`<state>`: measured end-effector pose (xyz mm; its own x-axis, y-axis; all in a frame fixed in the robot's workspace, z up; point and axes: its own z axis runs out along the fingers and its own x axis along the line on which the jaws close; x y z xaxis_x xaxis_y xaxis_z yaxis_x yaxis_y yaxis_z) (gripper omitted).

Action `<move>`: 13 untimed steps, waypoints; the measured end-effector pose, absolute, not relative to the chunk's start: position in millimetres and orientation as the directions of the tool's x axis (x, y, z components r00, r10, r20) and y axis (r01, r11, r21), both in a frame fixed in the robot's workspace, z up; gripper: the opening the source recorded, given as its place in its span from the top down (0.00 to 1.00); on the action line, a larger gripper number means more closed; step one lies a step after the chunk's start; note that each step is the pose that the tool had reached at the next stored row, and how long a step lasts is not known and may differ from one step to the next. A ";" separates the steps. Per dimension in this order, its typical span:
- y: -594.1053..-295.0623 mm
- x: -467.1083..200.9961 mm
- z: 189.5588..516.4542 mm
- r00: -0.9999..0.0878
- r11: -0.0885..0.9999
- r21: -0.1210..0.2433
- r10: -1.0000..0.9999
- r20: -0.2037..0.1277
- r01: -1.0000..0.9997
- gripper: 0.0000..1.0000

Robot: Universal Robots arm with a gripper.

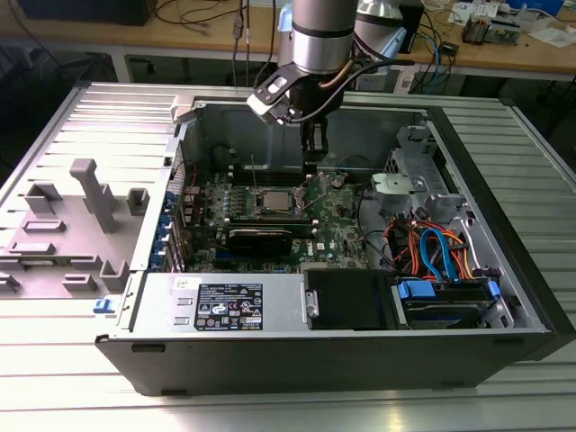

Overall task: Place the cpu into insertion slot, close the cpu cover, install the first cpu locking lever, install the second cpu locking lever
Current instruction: 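Close the cpu cover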

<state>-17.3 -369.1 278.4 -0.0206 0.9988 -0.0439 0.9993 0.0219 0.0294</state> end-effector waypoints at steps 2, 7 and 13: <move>-369.1 -15.2 278.4 -0.021 0.022 0.029 0.999 -0.044 0.999 0.89; -369.0 -12.1 278.4 -0.021 0.022 0.029 0.999 -0.044 0.999 0.89; -369.1 -9.3 278.4 -0.021 0.022 0.029 0.999 -0.044 0.999 0.89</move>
